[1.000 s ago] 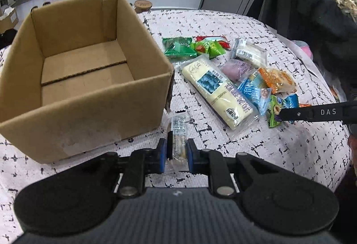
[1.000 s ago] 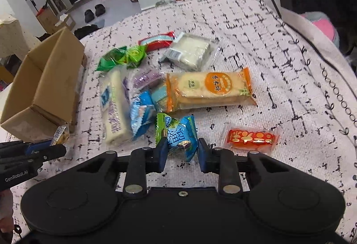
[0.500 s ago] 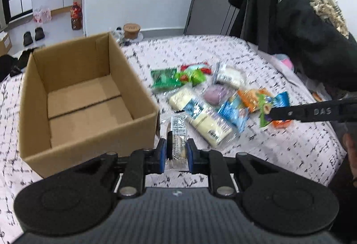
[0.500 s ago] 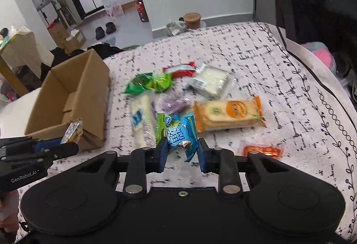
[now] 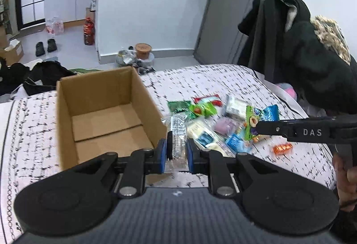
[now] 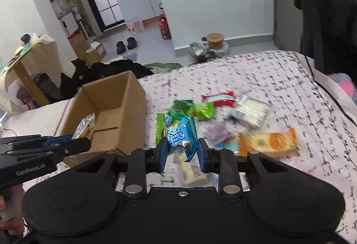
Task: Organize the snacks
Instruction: 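Carry the clear packet with the left tool into the box while the right tool drops the candy in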
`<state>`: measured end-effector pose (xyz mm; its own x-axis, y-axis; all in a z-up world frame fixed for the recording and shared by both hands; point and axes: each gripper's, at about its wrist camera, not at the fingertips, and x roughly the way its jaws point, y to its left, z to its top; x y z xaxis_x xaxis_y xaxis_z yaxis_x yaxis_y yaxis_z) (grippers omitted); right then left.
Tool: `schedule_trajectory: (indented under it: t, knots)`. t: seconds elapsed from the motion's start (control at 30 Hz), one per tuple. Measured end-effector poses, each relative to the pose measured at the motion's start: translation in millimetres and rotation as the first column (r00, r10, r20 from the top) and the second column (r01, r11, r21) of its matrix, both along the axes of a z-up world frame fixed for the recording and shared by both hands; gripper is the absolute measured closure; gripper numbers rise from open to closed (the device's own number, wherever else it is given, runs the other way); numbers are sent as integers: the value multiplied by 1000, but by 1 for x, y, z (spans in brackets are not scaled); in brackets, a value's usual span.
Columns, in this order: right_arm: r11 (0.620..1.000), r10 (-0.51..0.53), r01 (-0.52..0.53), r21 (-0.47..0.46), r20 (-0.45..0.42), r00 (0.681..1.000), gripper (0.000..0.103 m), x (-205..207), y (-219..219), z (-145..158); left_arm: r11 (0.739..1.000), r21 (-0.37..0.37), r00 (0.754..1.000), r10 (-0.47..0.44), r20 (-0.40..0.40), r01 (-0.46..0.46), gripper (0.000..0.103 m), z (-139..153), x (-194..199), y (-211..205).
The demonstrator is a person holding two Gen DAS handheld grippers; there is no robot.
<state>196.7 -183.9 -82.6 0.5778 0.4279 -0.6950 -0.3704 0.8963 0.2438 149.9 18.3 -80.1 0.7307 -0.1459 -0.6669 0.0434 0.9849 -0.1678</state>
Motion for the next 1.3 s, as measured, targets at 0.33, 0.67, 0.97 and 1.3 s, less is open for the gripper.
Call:
schedule_trajectory:
  t: [0.33, 0.67, 0.97, 1.3]
  knots:
    - [998, 58, -59, 19, 19, 998, 75, 5, 38, 7, 996, 13, 996, 87, 15, -87, 85, -2, 7, 33]
    - [992, 125, -125, 22, 26, 992, 75, 10, 83, 6, 988, 10, 988, 151, 3, -151, 85, -16, 17, 64]
    - [989, 146, -146, 22, 20, 989, 75, 16, 112, 0, 977, 11, 977, 214, 0, -214, 80, -17, 15, 85]
    - [991, 125, -128, 47, 63, 990, 45, 21, 119, 9, 971, -10, 971, 238, 10, -238, 59, -8, 1, 93]
